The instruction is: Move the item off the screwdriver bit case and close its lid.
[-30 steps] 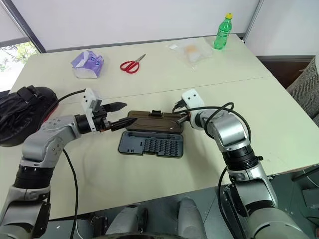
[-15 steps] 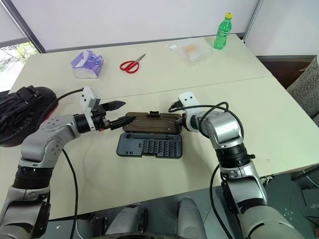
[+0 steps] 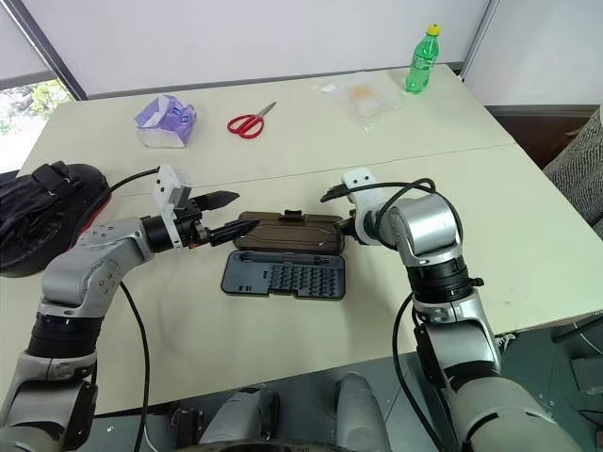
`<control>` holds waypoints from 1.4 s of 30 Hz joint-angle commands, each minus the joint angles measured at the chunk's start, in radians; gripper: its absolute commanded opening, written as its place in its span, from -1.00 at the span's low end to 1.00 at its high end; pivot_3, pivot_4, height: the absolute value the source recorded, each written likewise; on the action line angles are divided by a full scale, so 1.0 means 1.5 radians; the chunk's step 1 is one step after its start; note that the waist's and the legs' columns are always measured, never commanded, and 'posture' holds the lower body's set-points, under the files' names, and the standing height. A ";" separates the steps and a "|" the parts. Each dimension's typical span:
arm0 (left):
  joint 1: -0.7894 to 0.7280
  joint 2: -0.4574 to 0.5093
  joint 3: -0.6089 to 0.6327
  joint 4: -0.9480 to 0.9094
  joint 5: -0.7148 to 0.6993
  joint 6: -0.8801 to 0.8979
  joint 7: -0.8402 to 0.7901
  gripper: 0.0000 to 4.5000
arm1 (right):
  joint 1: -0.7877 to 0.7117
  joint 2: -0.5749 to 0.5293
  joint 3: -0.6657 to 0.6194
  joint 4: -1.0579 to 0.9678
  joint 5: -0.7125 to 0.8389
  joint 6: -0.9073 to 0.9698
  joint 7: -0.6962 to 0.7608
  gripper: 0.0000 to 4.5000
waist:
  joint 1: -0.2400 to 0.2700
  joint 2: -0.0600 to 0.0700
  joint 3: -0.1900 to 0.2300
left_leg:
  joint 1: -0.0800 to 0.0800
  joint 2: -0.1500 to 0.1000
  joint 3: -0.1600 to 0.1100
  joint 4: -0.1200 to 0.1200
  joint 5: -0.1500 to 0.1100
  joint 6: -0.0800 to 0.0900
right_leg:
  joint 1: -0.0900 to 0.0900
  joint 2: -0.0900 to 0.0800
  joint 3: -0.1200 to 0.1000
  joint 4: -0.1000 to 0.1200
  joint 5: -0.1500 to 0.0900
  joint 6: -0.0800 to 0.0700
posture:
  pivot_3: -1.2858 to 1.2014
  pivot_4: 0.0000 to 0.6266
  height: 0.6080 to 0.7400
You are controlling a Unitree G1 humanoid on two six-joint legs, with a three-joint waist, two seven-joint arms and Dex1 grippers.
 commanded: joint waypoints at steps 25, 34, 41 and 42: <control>0.014 0.001 0.015 -0.031 -0.001 -0.014 0.026 1.00 | -0.032 0.023 0.020 0.029 -0.015 0.023 -0.042 -0.99 | 0.001 0.000 0.000 | 0.000 0.000 0.000 0.001 0.000 0.000 | 0.001 0.000 0.000 0.001 0.000 0.000 | 0.03 -0.52 1.00; 0.018 -0.001 0.012 -0.033 0.000 -0.017 0.028 1.00 | 0.021 0.021 -0.057 -0.034 -0.004 0.042 -0.108 -0.99 | 0.004 0.000 0.000 | 0.000 0.000 0.000 0.001 0.000 0.000 | 0.001 -0.001 0.000 0.001 0.000 0.000 | 0.03 -0.52 1.00; 0.012 -0.002 0.004 -0.025 0.004 -0.018 0.021 1.00 | 0.055 0.023 -0.094 -0.078 0.045 0.042 -0.167 -0.99 | 0.009 0.000 0.000 | 0.000 -0.001 0.000 0.001 0.000 0.000 | 0.001 -0.001 0.000 0.001 0.000 0.000 | 0.03 -0.52 1.00; 0.010 -0.002 0.003 -0.023 0.004 -0.018 0.020 1.00 | 0.058 0.023 -0.098 -0.082 0.054 0.042 -0.177 -0.99 | 0.009 0.000 0.000 | 0.000 -0.001 0.000 0.001 0.000 0.000 | 0.001 -0.001 0.000 0.001 0.000 0.000 | 0.03 -0.52 1.00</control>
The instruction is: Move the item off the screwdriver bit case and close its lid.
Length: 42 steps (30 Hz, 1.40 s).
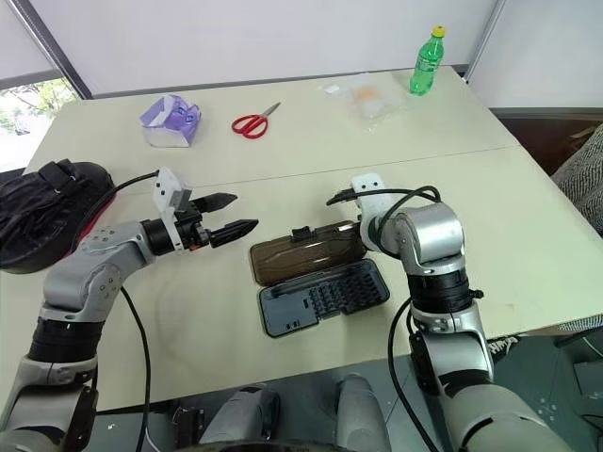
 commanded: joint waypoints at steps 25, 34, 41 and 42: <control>-0.011 0.000 -0.001 -0.012 0.019 -0.015 -0.015 1.00 | 0.039 -0.087 -0.048 -0.008 0.507 0.004 -0.385 -0.99 | 0.005 0.000 0.000 | 0.000 0.000 0.001 0.000 0.000 0.000 | 0.000 0.000 0.000 0.000 0.000 0.000 | 0.03 -0.52 1.00; -0.015 -0.001 -0.005 -0.006 0.022 -0.020 -0.020 1.00 | 0.035 -0.118 -0.048 0.019 0.670 0.004 -0.506 -0.99 | 0.005 0.000 0.000 | 0.000 0.000 0.001 0.000 0.000 0.001 | 0.000 0.000 0.000 0.000 0.000 0.000 | 0.03 -0.52 1.00; -0.017 -0.002 -0.007 -0.003 0.025 -0.023 -0.024 1.00 | 0.030 -0.141 -0.042 0.038 0.774 0.004 -0.578 -0.99 | 0.005 0.000 0.000 | 0.000 0.000 0.001 0.000 0.000 0.001 | 0.000 0.000 0.000 -0.001 0.000 0.000 | 0.03 -0.52 1.00; -0.018 -0.002 -0.007 -0.002 0.025 -0.023 -0.024 1.00 | 0.029 -0.144 -0.041 0.041 0.787 0.004 -0.587 -0.99 | 0.006 0.000 0.000 | 0.000 0.000 0.001 0.000 0.000 0.001 | 0.000 0.000 0.000 -0.001 0.000 0.000 | 0.03 -0.52 1.00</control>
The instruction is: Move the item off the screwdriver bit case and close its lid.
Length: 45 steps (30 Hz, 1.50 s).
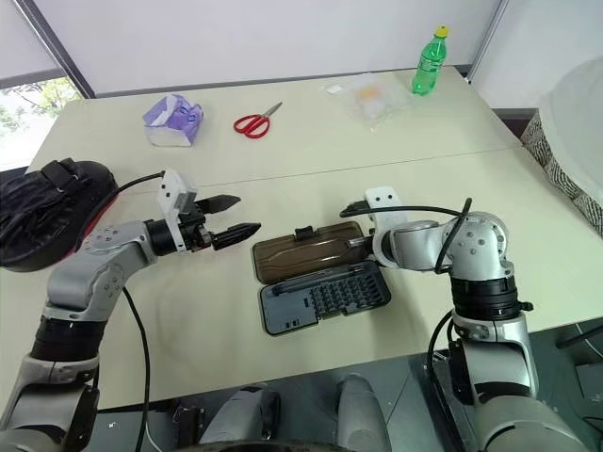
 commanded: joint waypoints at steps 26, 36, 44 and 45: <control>-0.014 -0.002 0.004 -0.001 0.001 -0.022 -0.004 1.00 | -0.034 -0.209 0.223 -0.017 0.390 -0.234 -0.183 -0.99 | 0.001 0.000 0.000 | 0.000 0.001 0.001 0.000 -0.001 0.001 | 0.001 0.000 0.000 -0.002 0.000 0.000 | 0.03 -0.52 1.00; -0.013 0.000 0.006 -0.001 -0.002 -0.019 -0.007 1.00 | -0.036 -0.219 0.242 -0.030 0.375 -0.271 -0.166 0.91 | 0.002 0.000 0.000 | 0.000 0.001 0.001 0.000 -0.001 0.001 | 0.001 0.001 0.000 -0.002 0.000 0.000 | 0.03 -0.52 1.00; -0.009 0.001 0.016 -0.013 -0.029 0.003 -0.015 1.00 | -0.058 -0.226 0.205 -0.094 0.233 -0.255 -0.029 0.99 | 0.003 0.000 0.000 | 0.000 0.001 0.001 0.000 -0.001 0.001 | 0.001 0.001 0.000 -0.002 0.000 0.000 | 0.03 -0.52 1.00; -0.007 0.004 0.015 -0.019 -0.034 0.007 -0.020 1.00 | -0.059 -0.229 0.197 -0.112 0.197 -0.258 0.003 0.99 | 0.003 0.000 0.000 | 0.000 0.001 0.001 0.000 -0.001 0.002 | 0.001 0.001 0.000 -0.002 0.000 0.000 | 0.03 -0.52 1.00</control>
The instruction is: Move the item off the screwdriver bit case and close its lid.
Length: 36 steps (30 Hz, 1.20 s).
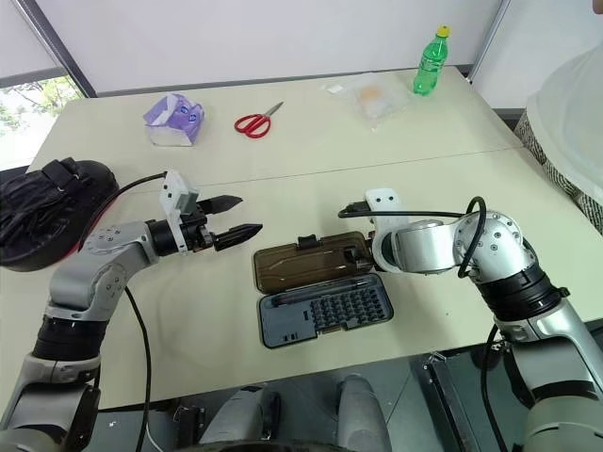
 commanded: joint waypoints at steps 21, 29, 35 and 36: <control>-0.102 -0.014 -0.092 -0.003 -0.063 0.027 -0.207 -0.98 | 0.018 0.011 -0.093 -0.133 -0.547 -0.167 0.536 1.00 | 0.001 0.000 0.000 | 0.000 -0.001 0.001 0.000 -0.001 0.001 | 0.000 0.000 0.000 0.000 0.000 0.000 | 0.03 -0.52 1.00; -0.059 0.018 -0.190 -0.042 -0.043 0.037 -0.295 -0.98 | 0.056 0.028 -0.049 -0.112 -0.712 -0.226 0.692 1.00 | -0.003 0.001 0.001 | 0.000 0.000 0.001 0.000 -0.001 0.001 | 0.000 0.000 0.000 0.000 0.000 0.000 | 0.03 -0.52 1.00; -0.014 0.050 -0.212 -0.075 -0.044 0.045 -0.311 -0.98 | 0.066 0.063 -0.037 -0.111 -0.777 -0.226 0.761 1.00 | 0.001 0.001 0.001 | 0.000 0.000 0.001 0.000 -0.001 0.001 | 0.000 0.000 0.001 0.000 0.000 0.000 | 0.03 -0.52 1.00; -0.008 0.053 -0.215 -0.079 -0.043 0.045 -0.309 -0.98 | 0.067 0.069 -0.038 -0.110 -0.785 -0.225 0.772 1.00 | 0.002 0.001 0.001 | 0.000 0.000 0.001 0.000 -0.001 0.001 | 0.000 0.000 0.001 0.000 0.000 0.000 | 0.03 -0.52 1.00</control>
